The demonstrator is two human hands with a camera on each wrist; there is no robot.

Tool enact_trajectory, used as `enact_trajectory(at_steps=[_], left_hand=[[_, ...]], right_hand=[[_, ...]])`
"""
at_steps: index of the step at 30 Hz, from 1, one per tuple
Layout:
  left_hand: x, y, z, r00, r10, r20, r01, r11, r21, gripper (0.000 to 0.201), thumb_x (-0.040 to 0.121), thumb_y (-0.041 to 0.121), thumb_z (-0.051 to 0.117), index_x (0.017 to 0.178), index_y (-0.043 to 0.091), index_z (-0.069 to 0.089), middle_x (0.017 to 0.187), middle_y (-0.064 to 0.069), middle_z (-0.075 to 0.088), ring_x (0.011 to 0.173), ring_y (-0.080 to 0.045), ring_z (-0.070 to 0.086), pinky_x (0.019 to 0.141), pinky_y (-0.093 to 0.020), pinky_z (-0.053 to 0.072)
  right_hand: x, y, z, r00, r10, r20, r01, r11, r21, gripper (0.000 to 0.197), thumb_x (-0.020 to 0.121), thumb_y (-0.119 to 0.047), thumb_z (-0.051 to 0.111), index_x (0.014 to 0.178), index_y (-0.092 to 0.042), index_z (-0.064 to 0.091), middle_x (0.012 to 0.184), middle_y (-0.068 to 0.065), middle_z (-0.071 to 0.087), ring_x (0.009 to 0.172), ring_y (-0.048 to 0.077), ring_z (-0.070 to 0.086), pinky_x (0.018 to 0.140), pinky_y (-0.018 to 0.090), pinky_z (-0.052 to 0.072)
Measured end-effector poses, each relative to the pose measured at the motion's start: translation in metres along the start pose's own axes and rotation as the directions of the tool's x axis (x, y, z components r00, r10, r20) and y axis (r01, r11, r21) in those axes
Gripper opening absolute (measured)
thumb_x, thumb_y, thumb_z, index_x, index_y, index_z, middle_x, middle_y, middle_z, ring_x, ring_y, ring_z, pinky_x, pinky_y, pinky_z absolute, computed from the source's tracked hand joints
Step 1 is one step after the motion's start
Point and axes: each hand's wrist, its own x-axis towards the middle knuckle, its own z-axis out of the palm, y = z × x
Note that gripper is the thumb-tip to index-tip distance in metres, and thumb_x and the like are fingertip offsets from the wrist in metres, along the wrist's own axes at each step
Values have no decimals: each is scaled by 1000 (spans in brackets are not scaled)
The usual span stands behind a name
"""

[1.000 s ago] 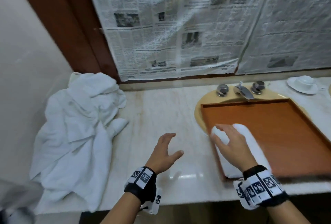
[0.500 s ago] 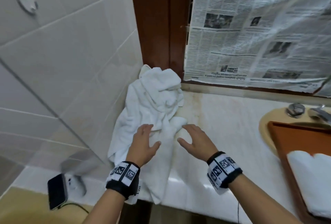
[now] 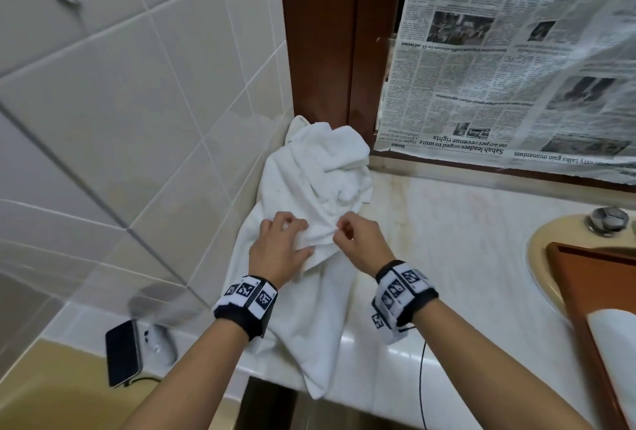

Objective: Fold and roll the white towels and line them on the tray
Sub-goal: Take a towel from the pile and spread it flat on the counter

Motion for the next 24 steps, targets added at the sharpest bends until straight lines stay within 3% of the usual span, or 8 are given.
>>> enact_trajectory(at_steps=[3, 6, 10, 13, 16, 20, 22, 24], left_hand=[[1, 10, -4, 987, 94, -130, -125, 960, -252, 18, 91, 37, 68, 103, 25, 71, 115, 11, 56, 105, -14, 54, 74, -36, 52], [-1, 48, -18, 957, 193, -216, -281, 803, -526, 9, 91, 26, 72, 98, 20, 74, 105, 12, 65, 100, -8, 62, 75, -29, 51], [-10, 113, -38, 925, 275, -261, -379, 674, -634, 6, 95, 21, 66, 97, 19, 71, 103, 12, 67, 99, -9, 63, 69, -19, 47], [-12, 147, -43, 911, 337, -238, -407, 650, -641, 10, 98, 21, 60, 91, 19, 65, 80, 12, 63, 73, -5, 59, 62, -19, 42], [-20, 169, -41, 893, 394, -219, -437, 637, -636, 12, 100, 21, 58, 88, 20, 63, 72, 10, 60, 62, -6, 52, 58, -21, 38], [-36, 187, -29, 929, 341, -147, -330, 578, -746, 19, 101, 27, 55, 88, 15, 61, 78, 0, 61, 74, -23, 57, 62, -36, 46], [-43, 192, -23, 936, 328, -129, -308, 580, -754, 19, 101, 27, 55, 88, 15, 61, 81, 1, 62, 78, -22, 58, 63, -38, 48], [-52, 197, -18, 936, 332, -113, -301, 594, -746, 17, 101, 25, 55, 88, 16, 62, 83, 3, 62, 80, -20, 58, 64, -36, 48]], right_hand=[[-21, -10, -47, 996, -3, -86, 10, 997, 74, 7, 85, -14, 64, 82, -16, 58, 71, -2, 62, 61, 8, 53, 61, 21, 43], [-43, -18, -97, 981, -31, -191, 48, 995, 83, 7, 86, -10, 62, 82, -13, 58, 68, -3, 61, 57, 3, 49, 55, 13, 37], [-73, -17, -145, 960, -32, -280, 77, 986, 150, 5, 94, -9, 56, 90, -11, 55, 62, -7, 53, 56, 8, 43, 55, 21, 35], [-99, -6, -164, 940, 7, -341, 59, 981, 183, 4, 100, -14, 52, 97, -13, 52, 70, -8, 52, 60, 4, 44, 56, 18, 36], [-129, -1, -178, 907, 37, -419, 49, 980, 192, 7, 99, -19, 56, 100, -13, 53, 80, 2, 58, 63, 0, 47, 58, 16, 37], [-168, 13, -186, 955, 69, -290, 25, 951, 307, 32, 81, -27, 78, 103, -15, 58, 67, 14, 56, 55, 25, 50, 58, 30, 45], [-183, 30, -172, 977, 92, -192, -50, 976, 213, 30, 79, -25, 82, 99, -26, 60, 64, 3, 56, 55, 15, 53, 60, 25, 46], [-194, 57, -145, 989, 85, -119, -90, 995, -34, 19, 84, -24, 75, 78, -30, 58, 61, -7, 52, 55, 3, 48, 58, 23, 40]])
